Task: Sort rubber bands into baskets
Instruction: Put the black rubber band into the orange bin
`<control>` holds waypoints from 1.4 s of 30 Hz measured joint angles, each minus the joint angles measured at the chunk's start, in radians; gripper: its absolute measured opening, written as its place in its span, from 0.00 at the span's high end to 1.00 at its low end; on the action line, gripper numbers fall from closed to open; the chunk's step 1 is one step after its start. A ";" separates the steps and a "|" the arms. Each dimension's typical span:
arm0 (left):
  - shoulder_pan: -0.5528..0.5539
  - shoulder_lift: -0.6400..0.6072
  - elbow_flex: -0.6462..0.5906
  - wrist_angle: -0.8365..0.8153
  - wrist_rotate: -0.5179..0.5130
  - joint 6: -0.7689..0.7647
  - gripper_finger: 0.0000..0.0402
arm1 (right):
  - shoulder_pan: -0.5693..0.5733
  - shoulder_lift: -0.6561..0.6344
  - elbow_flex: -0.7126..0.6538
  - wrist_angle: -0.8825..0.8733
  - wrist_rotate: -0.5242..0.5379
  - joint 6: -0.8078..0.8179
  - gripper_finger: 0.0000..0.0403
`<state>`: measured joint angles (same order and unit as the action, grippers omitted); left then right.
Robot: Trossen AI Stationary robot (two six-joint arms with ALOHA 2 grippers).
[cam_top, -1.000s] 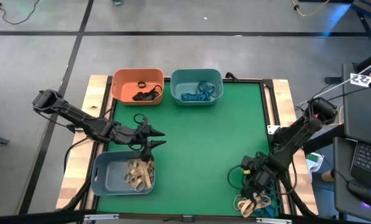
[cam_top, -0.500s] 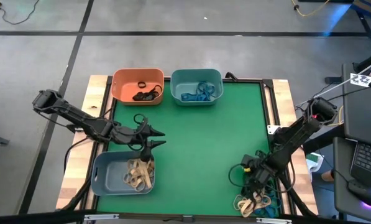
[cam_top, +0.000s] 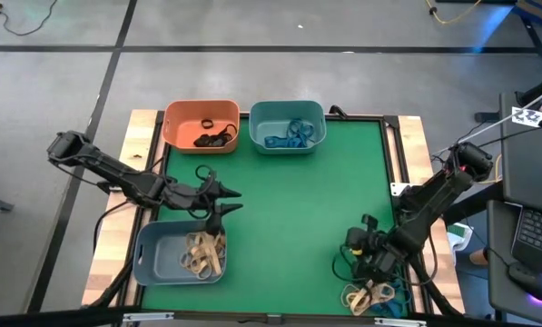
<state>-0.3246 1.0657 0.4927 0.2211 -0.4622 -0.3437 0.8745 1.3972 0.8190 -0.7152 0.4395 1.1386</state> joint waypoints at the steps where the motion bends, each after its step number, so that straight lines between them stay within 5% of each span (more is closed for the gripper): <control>1: 0.003 0.000 0.000 0.000 0.000 -0.004 0.61 | -0.002 0.000 0.016 0.004 0.039 -0.026 0.98; 10: 0.020 0.019 0.000 0.018 0.000 -0.034 0.61 | -0.109 -0.001 0.072 0.095 0.223 -0.269 0.98; 17: 0.020 0.133 0.000 0.190 0.000 0.006 0.61 | -0.211 -0.001 0.072 0.317 0.295 -0.565 0.97; 26: 0.020 0.261 0.000 0.374 0.001 0.012 0.60 | -0.317 -0.001 0.071 0.523 0.295 -0.804 0.97; 35: 0.066 0.338 0.023 0.444 0.075 -0.045 0.43 | -0.391 0.081 0.070 0.729 0.275 -0.965 0.97; 42: 0.065 0.438 0.105 0.473 0.097 0.006 0.40 | -0.426 0.137 0.070 0.901 0.262 -1.082 0.96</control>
<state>-0.2592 1.5041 0.5977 0.6937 -0.3652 -0.3381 0.4489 1.5342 0.8886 0.1860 0.7016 0.0567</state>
